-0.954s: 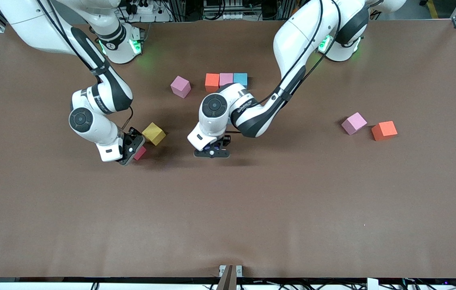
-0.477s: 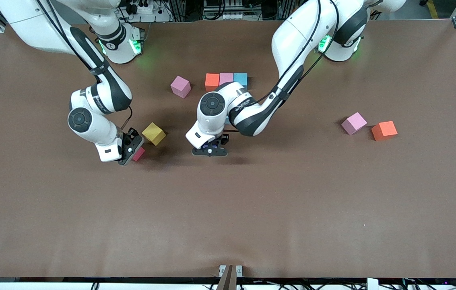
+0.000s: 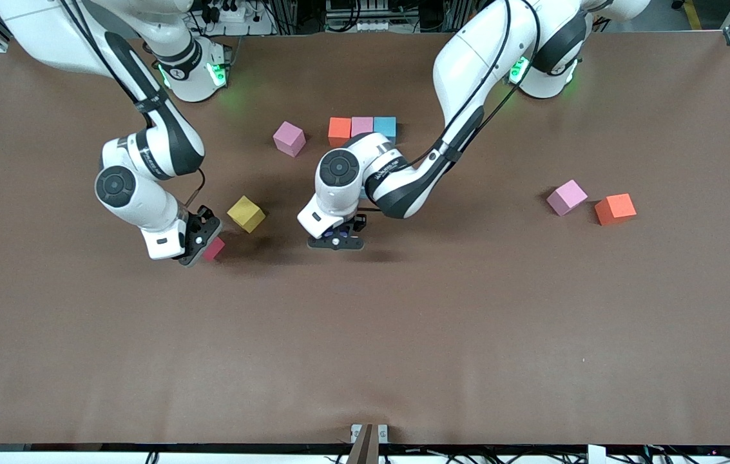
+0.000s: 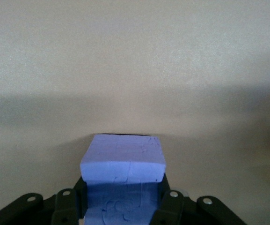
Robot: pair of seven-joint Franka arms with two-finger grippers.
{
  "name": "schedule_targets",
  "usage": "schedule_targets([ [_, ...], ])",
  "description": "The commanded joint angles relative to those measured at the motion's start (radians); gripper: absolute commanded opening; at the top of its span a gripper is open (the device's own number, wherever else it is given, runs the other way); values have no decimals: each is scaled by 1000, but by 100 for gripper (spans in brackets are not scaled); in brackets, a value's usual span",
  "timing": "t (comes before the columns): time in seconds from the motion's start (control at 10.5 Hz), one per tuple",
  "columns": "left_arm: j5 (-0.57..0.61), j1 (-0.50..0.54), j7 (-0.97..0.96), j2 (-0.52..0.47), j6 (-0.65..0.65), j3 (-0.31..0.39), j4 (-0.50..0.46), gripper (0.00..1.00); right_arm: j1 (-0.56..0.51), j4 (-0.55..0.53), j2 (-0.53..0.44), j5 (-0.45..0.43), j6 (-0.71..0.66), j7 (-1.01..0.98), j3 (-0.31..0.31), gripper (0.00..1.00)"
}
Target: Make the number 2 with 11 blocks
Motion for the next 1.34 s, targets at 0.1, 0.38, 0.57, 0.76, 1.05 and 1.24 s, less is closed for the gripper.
schedule_targets([
  [0.1,-22,-25,1,16,3,17,11,15,-25,32,-33,13,-68,-104,15,50],
  [0.38,-14,-31,1,16,-3,19,7,16,-39,46,-33,13,-68,-167,15,50],
  [0.57,-13,-31,-1,16,-4,19,5,35,-44,48,-30,13,-67,-208,14,50],
  [0.76,-17,-30,-1,10,-4,19,2,100,-64,48,-26,13,-63,-221,14,50],
  [1.05,-24,-22,-7,-12,-7,20,1,100,-58,57,-24,13,-62,-222,14,50],
  [1.24,-27,-18,-20,-59,-65,20,4,100,-39,72,-26,14,-63,-218,15,50],
])
